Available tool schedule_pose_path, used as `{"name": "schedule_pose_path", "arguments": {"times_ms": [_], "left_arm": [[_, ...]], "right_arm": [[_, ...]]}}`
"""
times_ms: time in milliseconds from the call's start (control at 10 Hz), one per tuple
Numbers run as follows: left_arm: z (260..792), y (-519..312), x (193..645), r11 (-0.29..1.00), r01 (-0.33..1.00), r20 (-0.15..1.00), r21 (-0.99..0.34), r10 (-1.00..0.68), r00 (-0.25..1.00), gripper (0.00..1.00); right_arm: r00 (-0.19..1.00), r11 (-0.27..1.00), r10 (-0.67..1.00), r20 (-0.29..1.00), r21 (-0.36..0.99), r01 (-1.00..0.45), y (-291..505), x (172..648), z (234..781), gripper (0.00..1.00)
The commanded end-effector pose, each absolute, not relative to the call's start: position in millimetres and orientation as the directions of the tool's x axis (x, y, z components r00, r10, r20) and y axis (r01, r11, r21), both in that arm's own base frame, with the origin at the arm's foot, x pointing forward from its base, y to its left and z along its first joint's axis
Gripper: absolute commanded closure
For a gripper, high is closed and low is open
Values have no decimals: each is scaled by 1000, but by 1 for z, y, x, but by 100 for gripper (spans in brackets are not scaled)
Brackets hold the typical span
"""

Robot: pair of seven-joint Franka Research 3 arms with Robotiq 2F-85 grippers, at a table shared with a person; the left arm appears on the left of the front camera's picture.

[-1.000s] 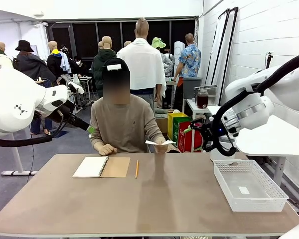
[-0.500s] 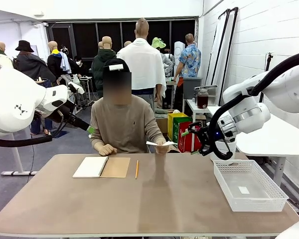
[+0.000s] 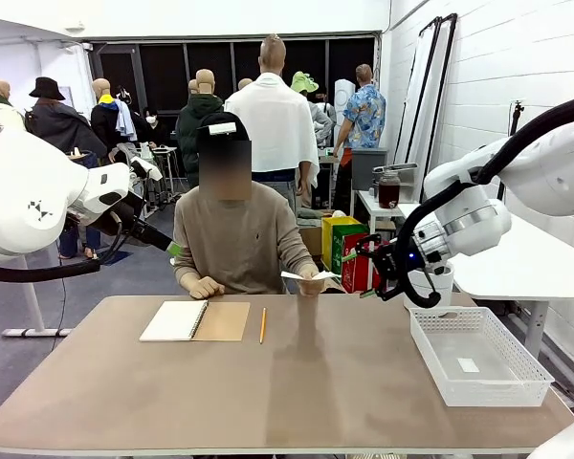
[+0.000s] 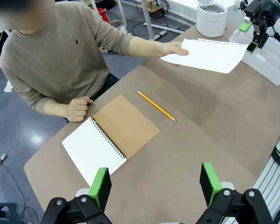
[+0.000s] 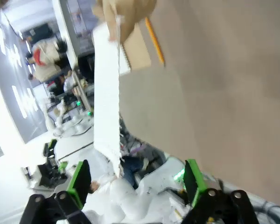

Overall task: Sort the paper based on its condition.
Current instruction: If a person hands you a paper, place it in the Organizing basket , and if it's crumpled, put it in the Trash can.

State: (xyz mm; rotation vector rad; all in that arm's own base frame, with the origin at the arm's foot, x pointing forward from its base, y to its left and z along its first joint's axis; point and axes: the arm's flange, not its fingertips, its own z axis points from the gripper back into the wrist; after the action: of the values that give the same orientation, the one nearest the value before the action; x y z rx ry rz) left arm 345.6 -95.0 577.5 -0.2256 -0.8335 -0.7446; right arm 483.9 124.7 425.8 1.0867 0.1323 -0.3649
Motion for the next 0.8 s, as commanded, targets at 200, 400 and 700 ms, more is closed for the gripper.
{"name": "schedule_pose_path", "arguments": {"times_ms": [200, 400, 700], "left_arm": [[577, -94, 345, 720, 687, 739, 94, -513, 437, 0], [577, -94, 345, 720, 687, 739, 94, -513, 437, 0], [577, -94, 345, 720, 687, 739, 94, -513, 437, 0]], "right_arm": [[877, 347, -179, -445, 806, 480, 152, 518, 420, 0], [826, 282, -178, -535, 776, 563, 154, 524, 410, 0], [810, 201, -162, -564, 784, 587, 153, 535, 401, 0]]}}
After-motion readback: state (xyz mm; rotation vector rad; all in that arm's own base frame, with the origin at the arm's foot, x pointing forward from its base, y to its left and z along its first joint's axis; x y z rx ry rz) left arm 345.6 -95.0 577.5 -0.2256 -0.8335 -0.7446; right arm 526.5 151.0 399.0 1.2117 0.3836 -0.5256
